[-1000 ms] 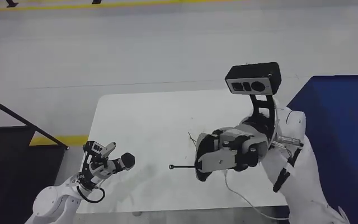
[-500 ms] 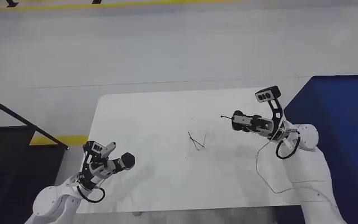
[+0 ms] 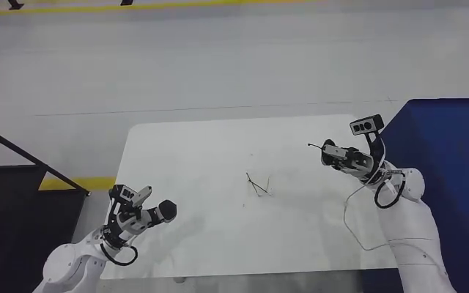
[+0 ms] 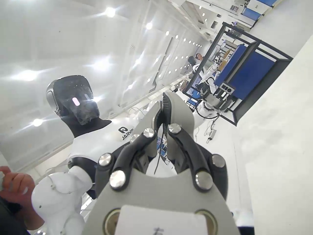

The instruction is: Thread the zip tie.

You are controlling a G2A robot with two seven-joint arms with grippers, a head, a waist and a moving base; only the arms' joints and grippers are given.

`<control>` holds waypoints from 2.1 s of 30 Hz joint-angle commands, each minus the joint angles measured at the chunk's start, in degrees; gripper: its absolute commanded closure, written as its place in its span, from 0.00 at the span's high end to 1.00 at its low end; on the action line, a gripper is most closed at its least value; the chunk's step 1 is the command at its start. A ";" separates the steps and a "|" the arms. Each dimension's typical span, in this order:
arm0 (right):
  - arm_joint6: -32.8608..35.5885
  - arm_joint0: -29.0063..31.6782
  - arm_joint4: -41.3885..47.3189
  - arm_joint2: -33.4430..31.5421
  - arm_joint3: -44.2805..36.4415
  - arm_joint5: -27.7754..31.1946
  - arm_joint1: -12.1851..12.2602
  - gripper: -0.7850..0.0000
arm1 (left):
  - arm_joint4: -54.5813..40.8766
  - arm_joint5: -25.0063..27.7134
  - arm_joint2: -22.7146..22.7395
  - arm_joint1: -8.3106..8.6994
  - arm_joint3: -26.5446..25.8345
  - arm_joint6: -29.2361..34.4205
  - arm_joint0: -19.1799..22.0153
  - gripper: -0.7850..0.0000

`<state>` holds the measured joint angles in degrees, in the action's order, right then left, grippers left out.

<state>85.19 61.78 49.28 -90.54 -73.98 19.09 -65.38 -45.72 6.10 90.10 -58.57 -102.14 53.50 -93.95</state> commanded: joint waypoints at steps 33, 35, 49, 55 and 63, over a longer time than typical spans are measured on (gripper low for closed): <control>0.87 -2.08 -5.79 -11.45 10.68 -6.42 3.51 0.00 | 15.83 -32.55 -52.18 -12.65 -1.82 -56.81 42.60 1.00; 0.87 -2.08 -5.79 -11.45 10.68 -6.42 3.51 0.00 | 27.26 -39.77 -55.50 -13.27 -2.89 -64.29 44.92 1.00; 0.87 -2.08 -5.79 -11.45 10.68 -6.42 3.51 0.00 | 44.58 -53.09 -67.08 -19.56 5.62 -74.42 53.20 1.00; 0.87 -2.08 -5.79 -11.45 10.68 -6.42 3.51 0.00 | 47.32 -54.34 -69.35 -19.74 6.39 -65.98 55.12 1.00; 0.87 -2.08 -5.79 -11.45 10.68 -6.42 3.51 0.00 | 37.15 -51.70 -69.23 -25.29 23.54 -33.65 69.70 0.90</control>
<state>86.06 59.70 43.50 -101.99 -63.30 12.67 -61.86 -4.64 -47.39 19.76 -83.05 -82.33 15.77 -25.06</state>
